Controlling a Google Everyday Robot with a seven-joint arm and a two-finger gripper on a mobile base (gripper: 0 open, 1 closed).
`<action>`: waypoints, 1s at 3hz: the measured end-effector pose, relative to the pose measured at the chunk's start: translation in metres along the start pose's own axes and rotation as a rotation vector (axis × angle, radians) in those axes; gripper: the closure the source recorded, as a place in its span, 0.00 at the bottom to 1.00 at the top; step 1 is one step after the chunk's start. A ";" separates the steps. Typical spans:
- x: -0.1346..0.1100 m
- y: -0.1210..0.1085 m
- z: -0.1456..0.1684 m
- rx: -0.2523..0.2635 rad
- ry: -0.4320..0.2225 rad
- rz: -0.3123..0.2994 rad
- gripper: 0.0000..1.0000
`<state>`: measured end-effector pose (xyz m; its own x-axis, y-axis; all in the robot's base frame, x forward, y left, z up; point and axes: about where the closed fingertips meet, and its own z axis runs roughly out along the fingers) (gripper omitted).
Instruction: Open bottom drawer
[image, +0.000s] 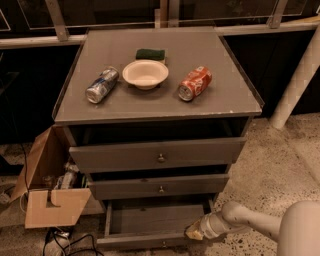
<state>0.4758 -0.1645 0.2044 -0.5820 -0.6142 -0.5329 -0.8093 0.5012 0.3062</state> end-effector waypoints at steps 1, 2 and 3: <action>0.000 0.000 0.000 0.000 0.000 0.000 0.11; 0.000 0.000 0.000 0.000 0.000 0.000 0.00; 0.000 0.000 0.000 0.000 0.000 0.000 0.00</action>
Offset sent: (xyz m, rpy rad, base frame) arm 0.0000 0.0000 0.0000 0.0000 0.0000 0.0000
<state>0.4758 -0.1644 0.2044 -0.5820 -0.6142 -0.5329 -0.8093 0.5011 0.3064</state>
